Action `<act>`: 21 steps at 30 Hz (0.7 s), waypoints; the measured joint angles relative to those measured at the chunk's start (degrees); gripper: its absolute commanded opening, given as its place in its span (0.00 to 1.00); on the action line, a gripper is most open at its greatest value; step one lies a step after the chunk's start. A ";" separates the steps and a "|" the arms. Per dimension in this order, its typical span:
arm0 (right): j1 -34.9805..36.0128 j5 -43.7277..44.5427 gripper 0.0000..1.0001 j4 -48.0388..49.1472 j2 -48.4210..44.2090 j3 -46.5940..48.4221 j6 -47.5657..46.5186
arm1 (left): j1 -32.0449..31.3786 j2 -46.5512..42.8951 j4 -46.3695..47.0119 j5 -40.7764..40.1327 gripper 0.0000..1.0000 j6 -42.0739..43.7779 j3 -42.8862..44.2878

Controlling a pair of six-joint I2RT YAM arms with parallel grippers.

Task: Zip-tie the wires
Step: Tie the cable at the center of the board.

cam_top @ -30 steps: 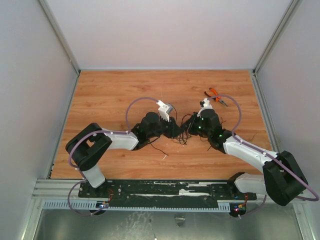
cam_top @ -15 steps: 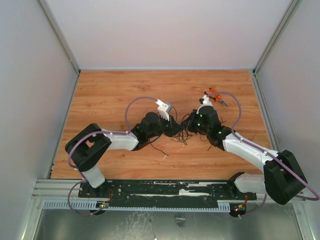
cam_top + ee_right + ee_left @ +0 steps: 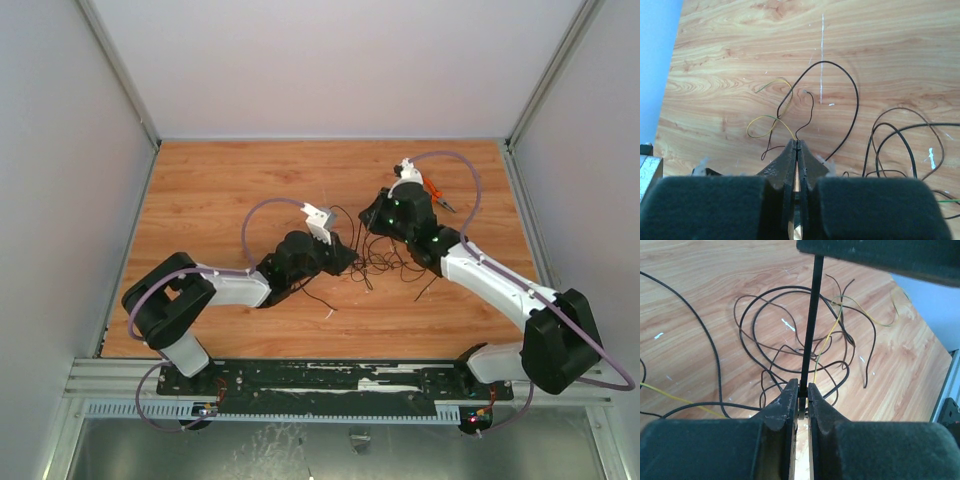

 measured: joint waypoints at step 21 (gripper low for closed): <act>-0.74 2.05 0.00 -2.19 0.66 7.08 -4.46 | -0.02 -2.40 -1.84 -5.22 0.00 1.97 -0.76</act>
